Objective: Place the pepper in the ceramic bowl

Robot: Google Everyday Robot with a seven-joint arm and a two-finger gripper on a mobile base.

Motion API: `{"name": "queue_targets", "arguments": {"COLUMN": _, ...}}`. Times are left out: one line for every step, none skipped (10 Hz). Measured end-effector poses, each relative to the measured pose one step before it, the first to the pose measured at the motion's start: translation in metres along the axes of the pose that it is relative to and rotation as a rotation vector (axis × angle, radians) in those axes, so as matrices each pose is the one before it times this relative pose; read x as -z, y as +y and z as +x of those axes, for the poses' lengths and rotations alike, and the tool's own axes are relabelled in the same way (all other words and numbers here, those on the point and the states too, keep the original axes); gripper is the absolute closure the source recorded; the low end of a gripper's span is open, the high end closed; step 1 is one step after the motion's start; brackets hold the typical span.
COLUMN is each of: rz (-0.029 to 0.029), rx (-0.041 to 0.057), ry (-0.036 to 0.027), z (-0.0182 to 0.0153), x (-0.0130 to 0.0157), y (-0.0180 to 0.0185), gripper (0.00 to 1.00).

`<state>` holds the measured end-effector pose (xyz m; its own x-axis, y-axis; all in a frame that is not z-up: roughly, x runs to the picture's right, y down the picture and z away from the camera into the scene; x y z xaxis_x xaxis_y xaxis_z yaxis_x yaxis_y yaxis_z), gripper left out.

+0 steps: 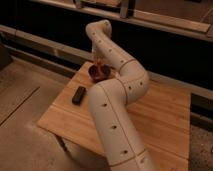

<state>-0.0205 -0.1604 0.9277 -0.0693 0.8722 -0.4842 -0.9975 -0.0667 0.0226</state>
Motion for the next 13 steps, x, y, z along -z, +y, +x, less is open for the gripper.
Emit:
{"name": "queue_targets", "arguments": {"rz": 0.00112, "rx": 0.00047, "ry": 0.00079, "z": -0.00006, "x": -0.00002, "y": -0.00016, "gripper": 0.20}}
{"name": "queue_targets", "arguments": {"rz": 0.00125, "rx": 0.00054, "ry": 0.00139, "z": 0.00011, "x": -0.00024, "y": -0.00003, "gripper": 0.20}}
{"name": "queue_targets", "arguments": {"rz": 0.00070, "rx": -0.00006, "ry": 0.00038, "z": -0.00011, "x": 0.00000, "y": -0.00013, "gripper": 0.20}}
{"name": "queue_targets", "arguments": {"rz": 0.00130, "rx": -0.00051, "ry": -0.00097, "z": -0.00046, "x": 0.00041, "y": -0.00015, "gripper": 0.20}}
{"name": "queue_targets", "arguments": {"rz": 0.00322, "rx": -0.00005, "ry": -0.00310, "z": -0.00096, "x": 0.00189, "y": -0.00024, "gripper": 0.20}}
{"name": "queue_targets", "arguments": {"rz": 0.00984, "rx": -0.00758, "ry": -0.01623, "z": -0.00447, "x": 0.00941, "y": -0.00191, "gripper": 0.20}}
{"name": "queue_targets", "arguments": {"rz": 0.00335, "rx": -0.01042, "ry": -0.01269, "z": -0.00345, "x": 0.00965, "y": -0.00135, "gripper": 0.20}}
{"name": "queue_targets", "arguments": {"rz": 0.00497, "rx": -0.01810, "ry": -0.02410, "z": -0.00630, "x": 0.01908, "y": -0.00338, "gripper": 0.20}}
{"name": "queue_targets", "arguments": {"rz": 0.00712, "rx": -0.01247, "ry": -0.01625, "z": -0.00393, "x": 0.01509, "y": -0.00374, "gripper": 0.20}}
{"name": "queue_targets", "arguments": {"rz": 0.00578, "rx": -0.01084, "ry": -0.01182, "z": -0.00218, "x": 0.01469, "y": -0.00305, "gripper": 0.20}}
{"name": "queue_targets", "arguments": {"rz": 0.00345, "rx": -0.00891, "ry": -0.00358, "z": 0.00057, "x": 0.01026, "y": -0.00247, "gripper": 0.20}}
{"name": "queue_targets", "arguments": {"rz": 0.00175, "rx": -0.00603, "ry": 0.00649, "z": 0.00433, "x": 0.00627, "y": -0.00076, "gripper": 0.20}}
{"name": "queue_targets", "arguments": {"rz": 0.00179, "rx": -0.00182, "ry": 0.01038, "z": 0.00656, "x": 0.00355, "y": 0.00092, "gripper": 0.20}}
